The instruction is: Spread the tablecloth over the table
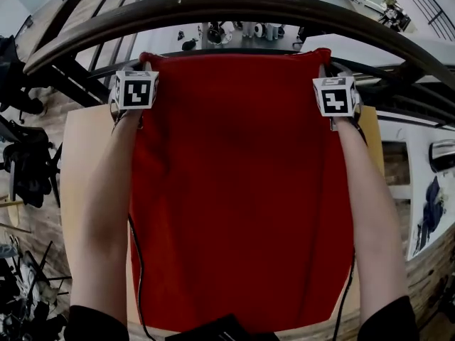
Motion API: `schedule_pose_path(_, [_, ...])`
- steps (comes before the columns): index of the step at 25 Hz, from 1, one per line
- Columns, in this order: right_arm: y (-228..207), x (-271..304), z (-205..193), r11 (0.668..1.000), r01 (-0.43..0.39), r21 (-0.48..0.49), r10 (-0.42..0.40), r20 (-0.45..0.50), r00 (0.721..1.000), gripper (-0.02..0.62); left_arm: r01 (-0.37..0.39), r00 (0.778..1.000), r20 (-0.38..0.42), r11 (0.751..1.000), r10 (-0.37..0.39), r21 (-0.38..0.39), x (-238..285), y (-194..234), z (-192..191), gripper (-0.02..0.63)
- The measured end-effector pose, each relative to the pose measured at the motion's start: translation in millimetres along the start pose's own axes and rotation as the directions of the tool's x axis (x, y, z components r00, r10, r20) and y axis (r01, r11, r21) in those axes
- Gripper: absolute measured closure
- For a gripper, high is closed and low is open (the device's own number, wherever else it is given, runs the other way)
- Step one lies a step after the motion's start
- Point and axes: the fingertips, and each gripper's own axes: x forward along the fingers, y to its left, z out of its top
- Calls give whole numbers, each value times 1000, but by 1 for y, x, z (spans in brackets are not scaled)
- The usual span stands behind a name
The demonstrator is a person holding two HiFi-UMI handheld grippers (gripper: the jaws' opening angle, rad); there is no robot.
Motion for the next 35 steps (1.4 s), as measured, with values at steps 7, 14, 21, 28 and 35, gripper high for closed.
schedule_pose_path(7, [13,18,-17,992,-107,71,112,-77,991,370,106,994,-1,993,-106,-44,9,-16,1,229])
schedule_pose_path(14, [8,-16,-30,972,-162,169,171,-38,985,371,121,990,91,988,-112,-93,-7,-1,5,222])
schedule_pose_path(21, [100,-141,-62,893,-374,251,355,118,927,586,317,937,186,943,-295,-103,-89,-81,0,600])
schedule_pose_path(28, [136,-290,-143,873,-354,337,352,68,933,586,599,797,173,795,-579,-95,-252,-238,-53,600])
schedule_pose_path(35, [101,-389,-209,866,-173,470,185,19,982,586,701,713,115,703,-691,-120,-370,-373,-117,600])
